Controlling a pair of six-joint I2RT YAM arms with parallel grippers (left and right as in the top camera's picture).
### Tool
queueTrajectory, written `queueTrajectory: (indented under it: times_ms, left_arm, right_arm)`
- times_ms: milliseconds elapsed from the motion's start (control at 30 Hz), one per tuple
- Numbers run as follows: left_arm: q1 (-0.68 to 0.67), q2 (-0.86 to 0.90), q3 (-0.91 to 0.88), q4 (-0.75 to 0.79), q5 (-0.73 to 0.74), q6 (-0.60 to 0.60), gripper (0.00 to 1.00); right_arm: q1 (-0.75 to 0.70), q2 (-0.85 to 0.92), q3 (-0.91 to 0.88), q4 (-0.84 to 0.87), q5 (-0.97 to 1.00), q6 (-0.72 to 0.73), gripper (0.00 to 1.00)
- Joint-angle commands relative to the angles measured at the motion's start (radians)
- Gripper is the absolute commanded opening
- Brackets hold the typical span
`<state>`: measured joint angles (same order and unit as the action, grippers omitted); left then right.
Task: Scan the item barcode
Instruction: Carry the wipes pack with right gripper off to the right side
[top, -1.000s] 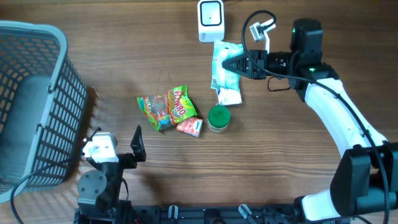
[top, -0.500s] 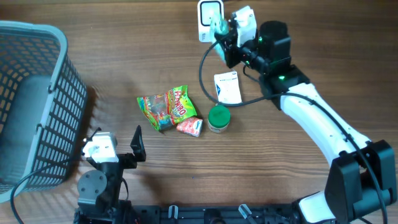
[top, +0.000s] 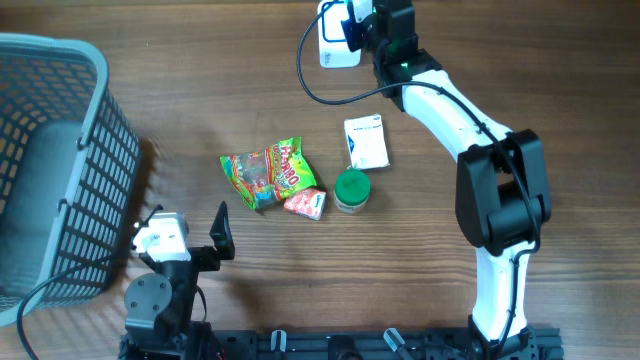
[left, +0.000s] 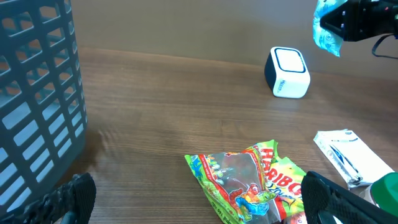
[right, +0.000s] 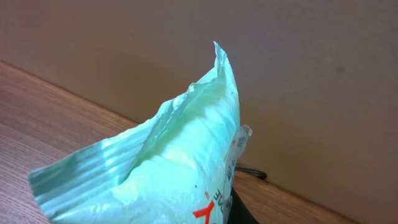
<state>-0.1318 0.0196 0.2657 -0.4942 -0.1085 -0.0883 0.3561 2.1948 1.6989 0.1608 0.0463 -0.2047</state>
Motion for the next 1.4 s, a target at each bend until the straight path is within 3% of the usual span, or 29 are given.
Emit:
queueTrajectory:
  times_ms: [0, 433, 567, 667, 833, 900, 1000, 1133, 1367]
  left_arm:
    - [-0.005, -0.005, -0.008, 0.002, -0.016, -0.006, 1.0]
    - [-0.005, -0.005, -0.008, 0.002, -0.016, -0.006, 1.0]
    - [-0.005, -0.005, -0.008, 0.002, -0.016, -0.006, 1.0]
    - [-0.005, -0.005, -0.008, 0.002, -0.016, -0.006, 1.0]
    - [-0.005, -0.005, -0.008, 0.002, -0.016, -0.006, 1.0]
    - [-0.005, -0.005, -0.008, 0.002, -0.016, -0.006, 1.0]
    - [-0.005, -0.005, -0.008, 0.002, -0.016, -0.006, 1.0]
    - [-0.005, -0.005, -0.008, 0.002, -0.016, -0.006, 1.0]
    - [-0.005, -0.005, -0.008, 0.002, -0.016, -0.006, 1.0]
  right_arm:
    - [0.019, 0.034, 0.037, 0.012, 0.013, -0.016, 0.04]
    - [0.059, 0.108, 0.04, 0.1, 0.096, -0.023, 0.04]
    - [0.051, -0.003, 0.052, -0.034, 0.168, 0.05, 0.05]
    - [0.009, -0.12, 0.052, -0.208, 0.339, 0.05, 0.04]
    - [-0.179, -0.178, 0.05, -0.491, 0.658, 0.051, 0.04]
    - [-0.302, -0.172, 0.039, -0.587, 0.673, 0.082, 0.04]
    - [-0.545, -0.167, -0.003, -0.687, 0.653, 0.212, 0.04]
    - [-0.779, -0.15, -0.072, -0.697, 0.481, 0.216, 0.04]
    - [-1.003, -0.093, -0.141, -0.678, 0.338, 0.286, 0.04]
